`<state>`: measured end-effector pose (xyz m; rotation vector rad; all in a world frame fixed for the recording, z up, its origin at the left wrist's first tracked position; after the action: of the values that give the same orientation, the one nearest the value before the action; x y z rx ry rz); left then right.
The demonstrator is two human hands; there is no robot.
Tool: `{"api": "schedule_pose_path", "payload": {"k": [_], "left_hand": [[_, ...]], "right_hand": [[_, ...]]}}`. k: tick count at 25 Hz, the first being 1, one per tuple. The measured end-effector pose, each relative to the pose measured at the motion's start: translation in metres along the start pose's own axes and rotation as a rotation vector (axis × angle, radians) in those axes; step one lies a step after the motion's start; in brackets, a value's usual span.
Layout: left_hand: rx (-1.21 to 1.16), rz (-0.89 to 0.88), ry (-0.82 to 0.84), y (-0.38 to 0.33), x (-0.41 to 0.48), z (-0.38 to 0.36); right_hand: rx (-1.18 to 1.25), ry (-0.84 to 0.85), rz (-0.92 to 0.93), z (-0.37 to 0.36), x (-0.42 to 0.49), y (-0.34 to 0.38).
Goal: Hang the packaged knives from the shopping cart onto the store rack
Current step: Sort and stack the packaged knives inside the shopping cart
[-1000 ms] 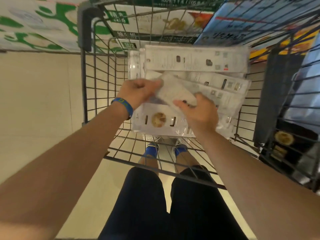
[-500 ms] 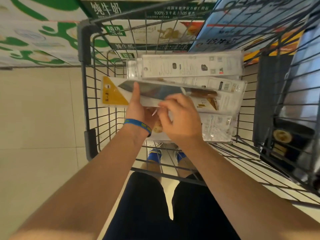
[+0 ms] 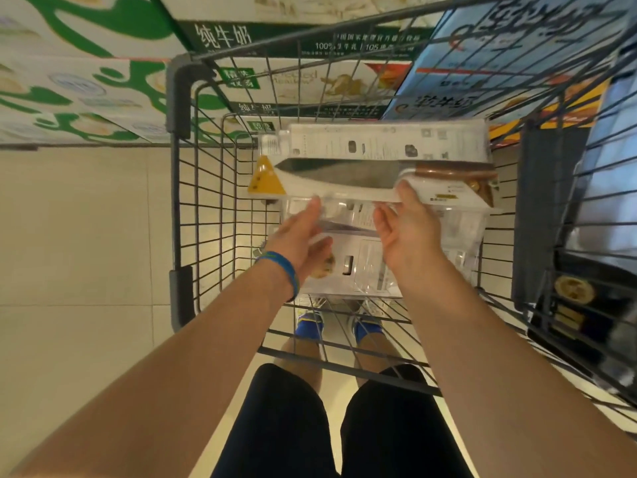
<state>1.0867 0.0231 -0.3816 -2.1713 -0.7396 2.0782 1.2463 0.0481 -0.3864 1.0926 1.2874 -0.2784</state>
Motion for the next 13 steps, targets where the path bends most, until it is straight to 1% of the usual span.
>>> {"api": "schedule_pose_path", "payload": {"k": [1,3,5,6,7,9,10,11,12,13], "left_hand": [[0.127,0.007,-0.036,0.006,0.001,0.003],[0.266,0.026,-0.085,0.017,0.006,0.007],[0.29,0.015,-0.107,0.018,0.009,0.006],[0.293,-0.002,-0.113,0.017,0.011,0.005],[0.307,-0.025,-0.119,0.016,0.013,0.004],[0.348,-0.052,-0.116,0.017,0.016,0.002],[0.362,-0.052,-0.113,0.018,0.017,0.002],[0.365,-0.045,-0.116,0.019,0.019,0.001],[0.358,-0.031,-0.124,0.019,0.02,0.0],[0.346,-0.016,-0.136,0.02,0.023,0.0]], "right_hand": [[-0.03,-0.007,0.015,-0.009,0.007,0.003],[-0.028,0.021,0.023,-0.028,0.024,0.011],[0.033,0.06,0.03,-0.04,0.041,0.017],[0.018,0.05,0.063,-0.04,0.048,0.019],[-0.088,0.005,0.132,-0.038,0.052,0.019],[-0.524,-0.147,0.358,-0.019,0.051,0.016],[-0.745,-0.188,0.479,-0.009,0.047,0.013],[-0.958,-0.146,0.564,0.001,0.044,0.007],[-1.234,-0.05,0.618,0.007,0.042,-0.003],[-1.554,0.067,0.631,0.012,0.04,-0.016]]}}
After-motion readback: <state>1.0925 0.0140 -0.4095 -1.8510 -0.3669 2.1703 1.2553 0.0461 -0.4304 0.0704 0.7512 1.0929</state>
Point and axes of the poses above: each hand's wrist, its own x-axis towards the middle knuckle, its own z-axis out of the back of the hand, y = z × x, the point moved 2 cm from there along x, towards the middle knuckle, and after that the axes turned 4 degrees about x, right-handed, at the moved point
